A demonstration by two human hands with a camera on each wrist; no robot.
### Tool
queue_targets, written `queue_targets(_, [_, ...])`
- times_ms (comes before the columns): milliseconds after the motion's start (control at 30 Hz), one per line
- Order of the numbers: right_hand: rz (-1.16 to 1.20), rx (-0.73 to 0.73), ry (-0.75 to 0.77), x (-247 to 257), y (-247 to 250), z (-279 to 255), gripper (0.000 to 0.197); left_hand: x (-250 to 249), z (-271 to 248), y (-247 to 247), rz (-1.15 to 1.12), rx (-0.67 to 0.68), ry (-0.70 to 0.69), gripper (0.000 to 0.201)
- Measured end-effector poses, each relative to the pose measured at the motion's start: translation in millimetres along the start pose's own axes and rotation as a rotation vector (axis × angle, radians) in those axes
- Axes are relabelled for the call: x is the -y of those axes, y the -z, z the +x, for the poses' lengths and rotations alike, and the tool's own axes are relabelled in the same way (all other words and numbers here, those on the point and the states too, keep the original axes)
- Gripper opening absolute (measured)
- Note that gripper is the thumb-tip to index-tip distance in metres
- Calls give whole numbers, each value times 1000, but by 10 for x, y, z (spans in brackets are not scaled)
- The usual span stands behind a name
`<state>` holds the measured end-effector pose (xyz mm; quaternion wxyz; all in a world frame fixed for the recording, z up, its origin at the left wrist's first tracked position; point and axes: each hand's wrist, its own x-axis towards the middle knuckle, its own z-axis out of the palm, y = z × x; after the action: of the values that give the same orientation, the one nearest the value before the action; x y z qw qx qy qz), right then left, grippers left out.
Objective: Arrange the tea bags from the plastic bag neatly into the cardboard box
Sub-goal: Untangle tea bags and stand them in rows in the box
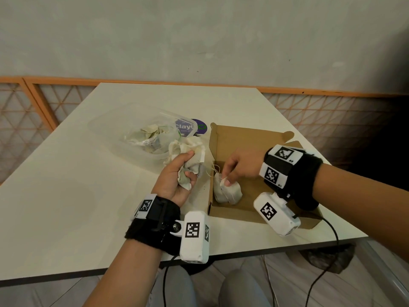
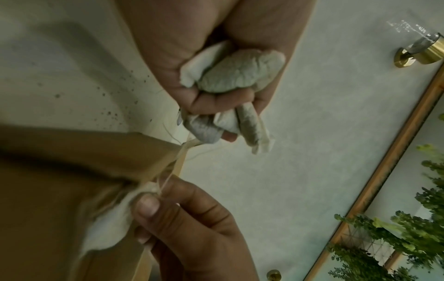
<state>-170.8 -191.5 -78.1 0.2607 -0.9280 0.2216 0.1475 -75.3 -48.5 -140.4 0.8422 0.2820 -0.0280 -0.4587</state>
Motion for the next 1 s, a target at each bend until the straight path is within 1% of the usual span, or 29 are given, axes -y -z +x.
queue_targets(33, [-32,8,7,13,-15,13,8,3,1,2,2,-2,-2,13])
queue_targets(100, [-69,25,22,29,-41,37,12,6,9,9,11,7,-4,16])
queue_targets(200, [-53,11,62,50,-82,42,16,10,2,2,1,13,12,11])
queue_targets(267, [-2,-20,75,69,-90,31,6,12,1,1,3,5,17,12])
queue_targets(333, [25,-64,76,67,-67,6,16,9,-1,-1,16,9,31,15])
queue_targets(400, [65,-110,77,40,-19,-14,17,14,-4,-2,22,11,38,16])
queue_targets(467, [128,-156,97,18,32,-64,16,18,-17,-8,18,-2,35,18])
queue_targets(633, [310,-332,136,-57,110,-198,17,23,-29,-18,24,-21,15,18])
queue_targets(733, [429,-375,147,-104,176,-258,19,20,-35,-18,32,-22,18,19])
queue_targets(833, [570,-446,209,-164,234,-308,9,25,-41,-16,27,-3,21,21])
queue_targets(900, [684,-432,234,-208,238,-325,16,37,-47,-12,41,46,35,28])
queue_targets(967, [726,-397,252,-256,224,-313,24,48,-54,-6,88,143,55,53])
queue_targets(1000, [740,-380,267,-264,216,-308,27,52,-61,-6,114,198,65,61])
